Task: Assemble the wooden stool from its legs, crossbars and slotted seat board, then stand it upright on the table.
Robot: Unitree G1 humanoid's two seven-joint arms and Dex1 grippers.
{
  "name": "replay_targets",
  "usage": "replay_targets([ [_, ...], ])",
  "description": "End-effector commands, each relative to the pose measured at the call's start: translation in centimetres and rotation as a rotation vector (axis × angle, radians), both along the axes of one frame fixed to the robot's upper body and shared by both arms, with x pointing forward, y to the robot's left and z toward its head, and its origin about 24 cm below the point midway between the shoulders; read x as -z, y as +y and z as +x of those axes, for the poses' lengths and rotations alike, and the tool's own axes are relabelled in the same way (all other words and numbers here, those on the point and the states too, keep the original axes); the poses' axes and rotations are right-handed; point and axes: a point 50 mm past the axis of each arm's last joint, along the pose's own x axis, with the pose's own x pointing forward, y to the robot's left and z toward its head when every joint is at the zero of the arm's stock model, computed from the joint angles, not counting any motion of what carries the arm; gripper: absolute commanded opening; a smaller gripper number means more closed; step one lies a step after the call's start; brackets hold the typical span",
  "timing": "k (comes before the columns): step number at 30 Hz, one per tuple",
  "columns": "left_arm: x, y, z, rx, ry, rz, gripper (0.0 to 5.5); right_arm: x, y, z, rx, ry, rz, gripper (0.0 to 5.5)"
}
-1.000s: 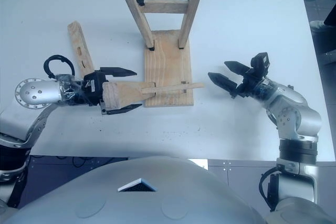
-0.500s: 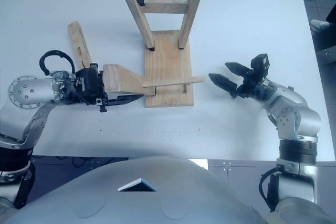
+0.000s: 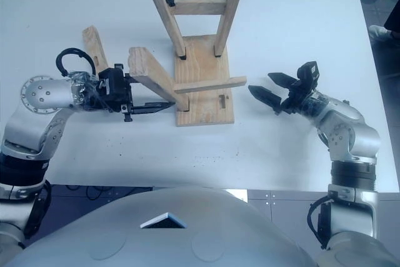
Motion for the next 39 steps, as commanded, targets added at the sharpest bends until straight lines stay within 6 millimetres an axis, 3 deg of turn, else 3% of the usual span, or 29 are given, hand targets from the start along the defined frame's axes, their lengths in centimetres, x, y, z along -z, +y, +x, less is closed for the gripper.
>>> replay_targets([
  [1,3.4,1.7,-0.5,-0.039,0.114,0.211,2.01,0.1,0.4,0.3,-0.001,-0.007,0.004,5.4],
  [7,4.0,2.0,-0.2,-0.082,0.125,0.245,1.93,0.0,0.4,0.4,0.003,-0.008,0.005,5.4],
  [14,3.9,2.6,0.1,-0.122,0.137,0.249,0.88,0.2,0.3,0.3,0.024,-0.011,0.005,5.4],
  [16,3.7,3.7,0.4,-0.223,0.151,0.245,0.57,0.3,0.2,0.2,0.039,-0.015,0.01,5.4],
  [22,2.6,9.3,2.8,-0.67,0.033,0.22,0.57,1.4,0.0,-0.8,0.106,-0.013,0.025,5.4],
  [27,3.6,9.8,3.5,-0.991,0.049,0.062,0.57,1.5,-0.1,-0.4,0.113,-0.019,0.023,5.4],
  [30,4.1,9.4,3.2,-1.132,0.122,-0.047,1.03,1.2,-0.1,0.1,0.105,-0.026,0.02,5.4],
  [39,5.0,8.8,2.7,-1.345,0.141,-0.049,2.3,1.6,0.2,0.1,0.105,-0.016,0.023,5.4],
])
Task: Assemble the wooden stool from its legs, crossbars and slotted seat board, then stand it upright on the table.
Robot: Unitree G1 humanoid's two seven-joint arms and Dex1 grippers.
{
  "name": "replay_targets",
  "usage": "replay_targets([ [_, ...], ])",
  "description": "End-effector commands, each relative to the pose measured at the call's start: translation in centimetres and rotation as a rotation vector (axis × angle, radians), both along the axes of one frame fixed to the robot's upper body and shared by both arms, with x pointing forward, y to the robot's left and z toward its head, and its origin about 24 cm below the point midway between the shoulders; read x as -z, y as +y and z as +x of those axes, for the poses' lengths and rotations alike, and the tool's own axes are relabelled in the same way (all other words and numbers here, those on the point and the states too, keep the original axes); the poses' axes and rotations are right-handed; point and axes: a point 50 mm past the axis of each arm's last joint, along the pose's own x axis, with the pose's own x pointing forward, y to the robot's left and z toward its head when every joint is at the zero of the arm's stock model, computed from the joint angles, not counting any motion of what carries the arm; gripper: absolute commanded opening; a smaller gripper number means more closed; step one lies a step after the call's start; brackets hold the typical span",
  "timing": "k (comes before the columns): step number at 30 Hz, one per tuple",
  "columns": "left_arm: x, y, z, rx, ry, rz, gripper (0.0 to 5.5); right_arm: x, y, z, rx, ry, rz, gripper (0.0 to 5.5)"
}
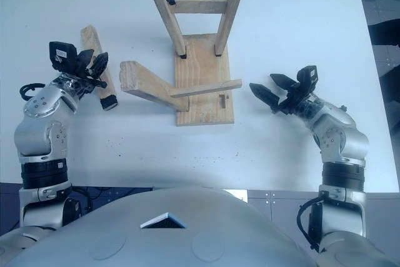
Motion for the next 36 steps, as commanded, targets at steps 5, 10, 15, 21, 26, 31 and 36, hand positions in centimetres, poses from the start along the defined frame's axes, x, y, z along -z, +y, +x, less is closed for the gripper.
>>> replay_targets([
  [5,-0.1,0.1,0.0,-0.101,-0.038,0.042,2.88,0.1,0.3,0.1,0.003,-0.006,0.007,5.4],
  [10,0.1,0.4,0.1,-0.17,-0.031,0.035,3.65,0.0,0.2,0.0,0.014,-0.009,0.006,5.4],
  [15,1.4,-0.5,-0.5,-0.221,0.074,-0.029,3.81,0.0,0.1,0.2,0.015,-0.009,0.0,5.4],
  [21,1.9,-0.7,-0.6,-0.257,0.191,-0.065,3.81,0.3,0.2,0.2,0.027,-0.005,-0.003,5.4],
  [26,2.3,-0.9,-1.0,-0.256,0.257,-0.083,3.81,0.4,0.3,0.1,0.029,-0.001,-0.005,5.4],
  [31,3.1,0.2,-1.9,-0.19,0.346,-0.048,3.67,0.4,0.3,0.2,0.032,-0.002,-0.009,5.4],
  [36,4.3,2.2,-2.6,-0.089,0.429,0.051,2.9,0.3,0.3,0.2,0.038,-0.007,-0.01,5.4],
])
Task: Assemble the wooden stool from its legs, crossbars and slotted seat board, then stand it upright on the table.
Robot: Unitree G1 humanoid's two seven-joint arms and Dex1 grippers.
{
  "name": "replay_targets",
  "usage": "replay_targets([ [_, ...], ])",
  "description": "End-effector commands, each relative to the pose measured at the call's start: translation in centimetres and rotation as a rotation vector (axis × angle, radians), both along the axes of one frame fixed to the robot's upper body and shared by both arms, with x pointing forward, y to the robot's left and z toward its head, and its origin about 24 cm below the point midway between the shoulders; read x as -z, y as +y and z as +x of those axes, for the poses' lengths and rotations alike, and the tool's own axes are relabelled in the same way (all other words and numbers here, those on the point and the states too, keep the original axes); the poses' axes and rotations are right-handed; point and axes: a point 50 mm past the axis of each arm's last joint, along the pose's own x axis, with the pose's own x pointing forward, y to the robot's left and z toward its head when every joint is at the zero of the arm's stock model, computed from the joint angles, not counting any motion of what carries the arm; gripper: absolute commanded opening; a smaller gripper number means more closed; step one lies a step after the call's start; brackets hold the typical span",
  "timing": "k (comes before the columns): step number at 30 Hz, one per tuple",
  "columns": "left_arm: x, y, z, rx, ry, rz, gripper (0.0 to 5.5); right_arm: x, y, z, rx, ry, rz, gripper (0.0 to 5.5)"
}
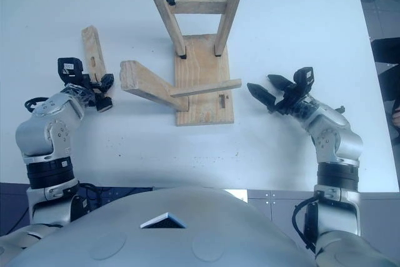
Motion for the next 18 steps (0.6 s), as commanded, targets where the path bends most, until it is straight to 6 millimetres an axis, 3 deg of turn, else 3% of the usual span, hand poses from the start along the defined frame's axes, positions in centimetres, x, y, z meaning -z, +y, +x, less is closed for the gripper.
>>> replay_targets([
  [1,2.5,1.9,-1.4,0.077,0.146,0.073,2.75,-0.3,-0.3,0.2,0.016,-0.011,-0.023,5.4],
  [6,1.8,3.1,-0.5,0.18,0.136,0.131,2.07,-0.4,-0.4,0.3,0.022,-0.015,-0.029,5.4],
  [9,1.4,3.3,0.2,0.209,0.107,0.128,2.06,-0.5,-0.5,0.4,0.028,-0.018,-0.028,5.4],
  [11,0.1,3.1,1.7,0.196,-0.027,0.063,2.06,-0.7,-0.7,0.5,0.032,-0.023,-0.032,5.4],
  [13,-4.2,2.3,4.8,0.215,-0.314,-0.071,2.05,-1.6,-1.6,1.5,0.048,-0.062,-0.085,5.4],
  [15,-9.3,1.6,6.5,0.322,-0.562,-0.18,1.99,-3.3,-2.2,2.8,0.061,-0.115,-0.106,5.4],
  [17,-14.0,1.4,6.8,0.434,-0.732,-0.316,1.99,-6.3,-2.4,4.5,0.085,-0.193,-0.026,5.4],
  [18,-16.2,1.4,6.7,0.501,-0.795,-0.427,1.99,-8.8,-2.3,5.8,0.097,-0.268,0.063,5.4],
])
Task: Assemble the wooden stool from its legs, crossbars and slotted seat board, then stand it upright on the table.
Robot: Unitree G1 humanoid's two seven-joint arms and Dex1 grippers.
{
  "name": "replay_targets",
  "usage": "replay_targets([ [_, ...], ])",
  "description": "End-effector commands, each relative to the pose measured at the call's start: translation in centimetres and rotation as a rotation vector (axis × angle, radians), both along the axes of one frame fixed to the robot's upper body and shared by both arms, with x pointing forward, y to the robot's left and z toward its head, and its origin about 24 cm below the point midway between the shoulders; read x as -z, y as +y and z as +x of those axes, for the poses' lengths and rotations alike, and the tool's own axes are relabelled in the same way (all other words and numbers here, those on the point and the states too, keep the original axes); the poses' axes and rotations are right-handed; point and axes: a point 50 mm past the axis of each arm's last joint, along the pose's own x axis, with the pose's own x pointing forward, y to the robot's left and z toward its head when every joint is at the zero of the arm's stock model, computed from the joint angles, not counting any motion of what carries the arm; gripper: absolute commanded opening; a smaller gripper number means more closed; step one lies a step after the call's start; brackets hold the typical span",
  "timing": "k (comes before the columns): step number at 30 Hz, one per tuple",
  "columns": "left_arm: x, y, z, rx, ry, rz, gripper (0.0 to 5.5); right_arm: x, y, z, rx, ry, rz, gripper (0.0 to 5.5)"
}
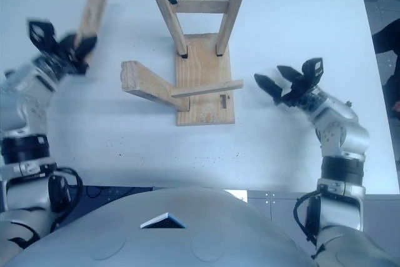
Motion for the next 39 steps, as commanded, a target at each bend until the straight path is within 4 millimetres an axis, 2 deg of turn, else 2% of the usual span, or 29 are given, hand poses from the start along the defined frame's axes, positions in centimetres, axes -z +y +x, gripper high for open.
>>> replay_targets([
  [1,-9.7,-0.5,0.3,0.31,-0.298,-0.258,1.99,-9.3,-0.4,4.4,0.021,-0.282,0.234,5.4],
  [2,-11.3,-1.2,0.1,0.416,-0.328,-0.317,1.99,-12.4,0.1,5.2,-0.01,-0.373,0.318,5.4],
  [4,-13.1,-2.9,-0.2,0.595,-0.344,-0.4,1.99,-16.3,1.9,6.0,-0.108,-0.494,0.365,5.4],
  [6,-13.7,-4.6,-0.3,0.717,-0.328,-0.445,1.99,-18.8,4.5,6.1,-0.248,-0.564,0.417,5.4],
  [8,-13.4,-6.7,0.0,0.809,-0.286,-0.463,1.99,-20.5,8.3,5.7,-0.434,-0.578,0.519,5.4],
  [11,-12.4,-9.1,0.3,0.888,-0.241,-0.468,1.99,-20.7,12.3,5.5,-0.578,-0.523,0.631,5.4],
  [16,-11.4,-10.3,-0.6,0.96,-0.226,-0.439,1.99,-20.7,15.0,5.8,-0.624,-0.47,0.701,5.4],
  [18,-11.2,-10.4,-0.7,0.974,-0.219,-0.444,1.99,-20.7,15.4,5.8,-0.629,-0.455,0.722,5.4],
  [22,-10.8,-10.8,-1.1,0.993,-0.207,-0.431,1.99,-20.8,15.7,5.6,-0.656,-0.431,0.774,4.7],
  [37,-11.1,-11.1,-1.6,1.045,-0.188,-0.459,1.99,-20.8,16.3,4.9,-0.736,-0.427,0.77,2.11],
  [39,-11.1,-11.2,-1.7,1.053,-0.183,-0.459,1.99,-20.8,16.3,4.9,-0.737,-0.427,0.769,2.07],
])
